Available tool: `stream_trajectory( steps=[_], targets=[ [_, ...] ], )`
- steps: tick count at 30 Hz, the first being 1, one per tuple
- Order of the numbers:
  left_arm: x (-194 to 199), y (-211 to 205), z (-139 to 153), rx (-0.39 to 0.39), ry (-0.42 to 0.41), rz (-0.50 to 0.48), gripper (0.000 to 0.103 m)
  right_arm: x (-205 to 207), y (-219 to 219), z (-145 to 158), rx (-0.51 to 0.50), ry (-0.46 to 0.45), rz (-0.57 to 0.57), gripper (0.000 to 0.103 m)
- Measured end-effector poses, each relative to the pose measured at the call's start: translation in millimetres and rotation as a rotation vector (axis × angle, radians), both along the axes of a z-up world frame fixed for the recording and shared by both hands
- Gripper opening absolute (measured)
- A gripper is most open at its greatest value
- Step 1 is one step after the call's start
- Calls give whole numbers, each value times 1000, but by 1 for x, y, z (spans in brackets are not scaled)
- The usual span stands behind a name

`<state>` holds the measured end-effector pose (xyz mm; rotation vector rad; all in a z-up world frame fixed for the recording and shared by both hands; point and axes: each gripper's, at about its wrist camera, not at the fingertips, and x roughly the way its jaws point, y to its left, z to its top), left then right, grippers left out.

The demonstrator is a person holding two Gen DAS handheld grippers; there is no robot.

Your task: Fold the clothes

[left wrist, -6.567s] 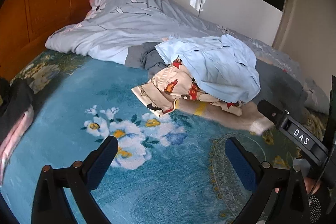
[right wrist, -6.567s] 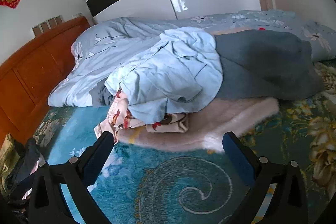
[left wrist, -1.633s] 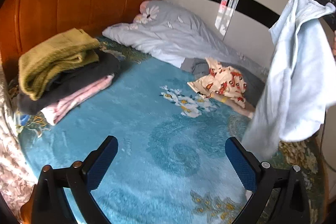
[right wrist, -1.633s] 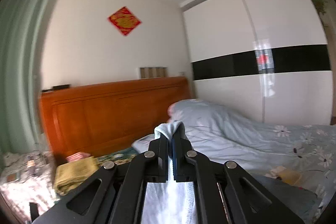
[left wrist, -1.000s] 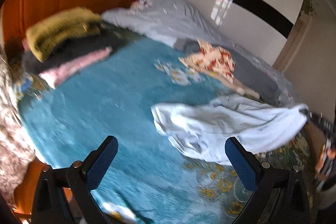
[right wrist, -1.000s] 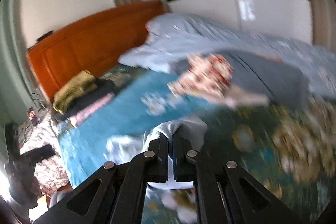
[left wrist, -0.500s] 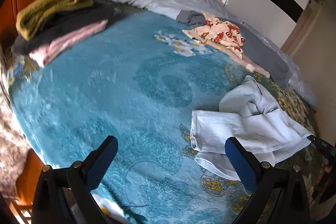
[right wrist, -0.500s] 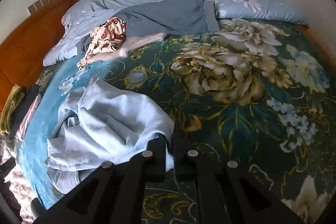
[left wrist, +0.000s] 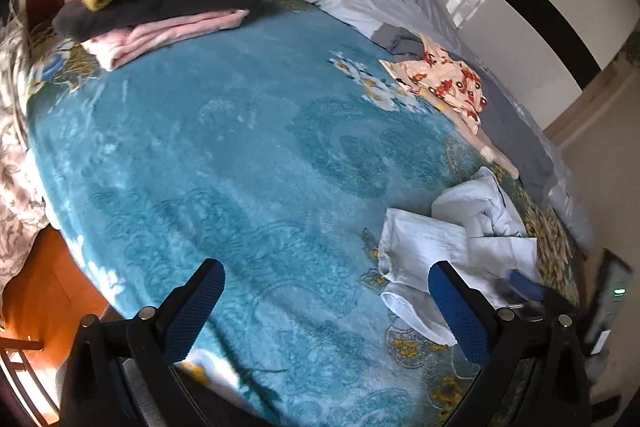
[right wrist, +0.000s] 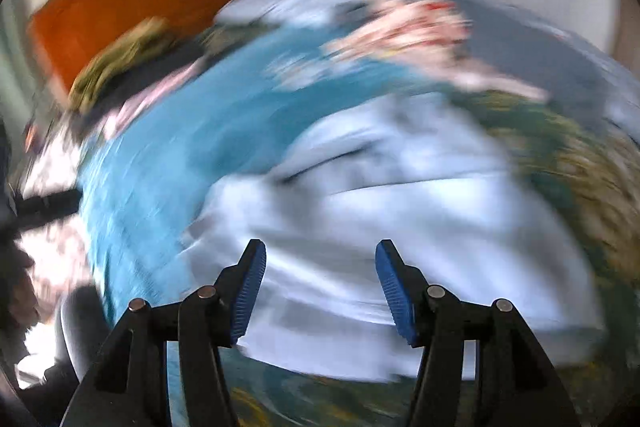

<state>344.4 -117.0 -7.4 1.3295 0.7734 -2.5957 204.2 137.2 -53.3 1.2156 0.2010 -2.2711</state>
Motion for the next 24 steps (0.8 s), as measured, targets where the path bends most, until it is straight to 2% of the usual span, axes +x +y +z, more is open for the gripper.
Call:
stream_trajectory(
  steps=[5,7,8,9,10,12,15,21,24],
  targets=[
    [14,-15,-3,18,-4,48,103,-4,-59,-31,108,1,84,57],
    [17,-20,-5,38,-4,68,103,-8,-66,-41,137,-9,83,41],
    [18,-22,-6,47,-2,75,103,-9,-68,-44,147,-12,77,24],
    [19,-23,-6,51,0,78,103,-10,-67,-45,151,-12,64,15],
    [20,-23,-7,54,1,79,103,-11,-64,-45,141,-20,51,12],
    [19,-22,-9,55,-2,73,103,-14,-52,-41,79,-55,27,6],
    [16,-17,-9,53,-2,54,103,-18,-30,-23,-33,-84,-17,5],
    [1,16,-4,12,7,-31,103,-21,27,27,-236,-61,-121,5],
    [-12,42,0,-23,12,-102,103,-22,65,50,-305,-16,-201,5]
  ],
)
